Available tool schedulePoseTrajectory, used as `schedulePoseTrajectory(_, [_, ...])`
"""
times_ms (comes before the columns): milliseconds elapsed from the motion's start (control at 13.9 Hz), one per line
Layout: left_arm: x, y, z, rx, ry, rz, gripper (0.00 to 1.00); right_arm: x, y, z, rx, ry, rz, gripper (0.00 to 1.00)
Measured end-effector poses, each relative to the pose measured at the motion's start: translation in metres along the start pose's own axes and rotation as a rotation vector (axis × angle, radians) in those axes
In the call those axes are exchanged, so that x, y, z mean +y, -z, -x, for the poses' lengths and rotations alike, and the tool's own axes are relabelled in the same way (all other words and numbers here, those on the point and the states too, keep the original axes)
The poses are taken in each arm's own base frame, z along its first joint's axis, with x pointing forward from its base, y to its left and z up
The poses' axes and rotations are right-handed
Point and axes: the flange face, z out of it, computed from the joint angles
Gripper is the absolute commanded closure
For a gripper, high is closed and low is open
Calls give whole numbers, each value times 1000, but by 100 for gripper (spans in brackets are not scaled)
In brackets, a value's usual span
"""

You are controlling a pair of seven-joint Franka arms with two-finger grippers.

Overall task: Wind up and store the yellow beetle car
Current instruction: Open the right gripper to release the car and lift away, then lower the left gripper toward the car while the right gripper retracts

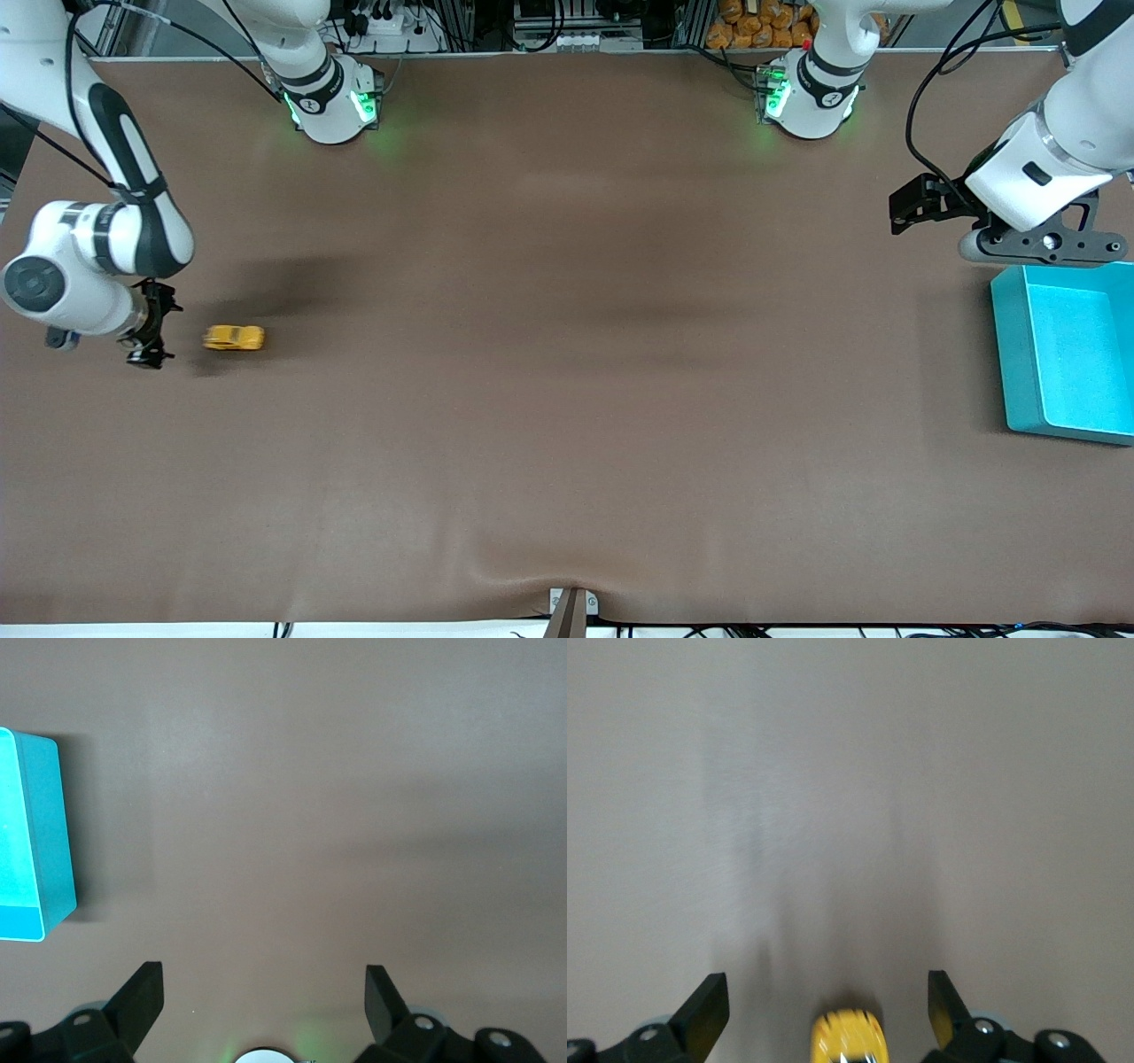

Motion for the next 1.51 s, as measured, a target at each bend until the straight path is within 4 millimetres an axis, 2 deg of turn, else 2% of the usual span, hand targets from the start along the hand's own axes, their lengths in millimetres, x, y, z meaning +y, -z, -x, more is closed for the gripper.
schedulePoseTrajectory(72, [1,0,0,0,-1,0,0,-8,27,0,-12,-14,10,0])
schedulePoseTrajectory(216, [5,0,0,0,3,-1,0,-14,61,0,-21,-5,17,0])
schedulePoseTrajectory(504, [9,0,1,0,6,-1,0,-9,88,-1,-14,117,15,0])
schedulePoseTrajectory(864, [15,-2,1,-5,35,4,0,8,126,-9,-2,337,18,0])
schedulePoseTrajectory(1080, [33,-13,4,-46,170,25,0,20,150,-14,-55,545,38,0])
schedulePoseTrajectory(1224, [44,-21,6,-63,241,18,0,28,183,-21,-130,720,16,0])
schedulePoseTrajectory(1368, [40,-26,5,-74,287,14,0,36,212,-28,-177,904,-1,0])
schedulePoseTrajectory(1512, [24,-36,2,-93,342,11,0,41,232,-27,-226,1061,-27,0])
